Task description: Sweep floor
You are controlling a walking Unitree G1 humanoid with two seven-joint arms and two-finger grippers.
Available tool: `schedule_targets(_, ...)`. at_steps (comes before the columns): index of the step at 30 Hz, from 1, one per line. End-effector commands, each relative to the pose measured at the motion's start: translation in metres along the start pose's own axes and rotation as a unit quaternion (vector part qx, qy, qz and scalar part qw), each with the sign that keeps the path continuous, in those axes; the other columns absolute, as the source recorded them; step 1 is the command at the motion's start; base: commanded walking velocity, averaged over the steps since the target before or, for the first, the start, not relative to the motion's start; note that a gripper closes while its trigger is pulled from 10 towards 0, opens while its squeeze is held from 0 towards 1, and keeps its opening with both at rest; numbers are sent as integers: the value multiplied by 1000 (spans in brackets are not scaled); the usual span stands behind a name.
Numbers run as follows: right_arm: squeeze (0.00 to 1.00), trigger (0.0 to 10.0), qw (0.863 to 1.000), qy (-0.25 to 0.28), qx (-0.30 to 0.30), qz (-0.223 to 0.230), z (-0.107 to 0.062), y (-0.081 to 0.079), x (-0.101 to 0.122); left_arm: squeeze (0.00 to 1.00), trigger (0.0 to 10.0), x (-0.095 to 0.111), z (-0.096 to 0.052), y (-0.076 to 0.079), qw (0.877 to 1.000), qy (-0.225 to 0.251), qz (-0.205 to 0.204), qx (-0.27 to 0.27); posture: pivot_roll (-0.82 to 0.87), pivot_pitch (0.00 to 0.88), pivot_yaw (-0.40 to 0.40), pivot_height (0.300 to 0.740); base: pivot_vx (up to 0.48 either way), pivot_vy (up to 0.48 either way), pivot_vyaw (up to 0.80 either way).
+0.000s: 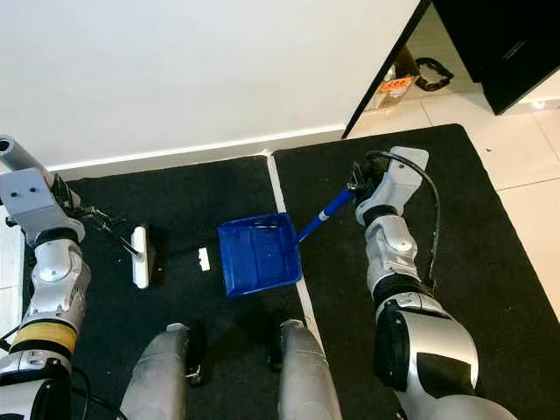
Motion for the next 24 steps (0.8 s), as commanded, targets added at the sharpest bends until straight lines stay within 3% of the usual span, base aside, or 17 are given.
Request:
schedule_targets(1, 0, 10000, 1000, 7, -1, 1, -2, 2, 0, 0, 10000, -21, -10, -2, 999, -33, 20, -3, 97, 263, -87, 740, 0, 0, 0)
schedule_targets(12, 0, 10000, 999, 15, 14, 37, 2, -12, 1, 0, 10000, -5, -3, -16, 1000, 4, 27, -1, 119, 361, -95, 740, 0, 0, 0)
schedule_targets(16, 0, 10000, 1000, 15, 17, 18, 6, -15, 6, 0, 10000, 2, 1, -16, 999, 13, 28, -7, 128, 405, -105, 740, 0, 0, 0)
schedule_targets(24, 0, 10000, 999, 13, -22, -24, 9, -5, 10, 0, 10000, 8, 5, -7, 999, 20, 33, -25, 132, 432, -97, 740, 0, 0, 0)
Point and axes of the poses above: a point about 5 cm out from each wrist's last joint towards the gripper, its own z axis pointing out of the wrist towards the gripper, its own x axis along the axis of the wrist's last joint, y = z × x, the point moved 5 cm from there along z, pointing out of the wrist towards the gripper, and after that the axes turned 13 degrees about z, right-handed, at the moved point
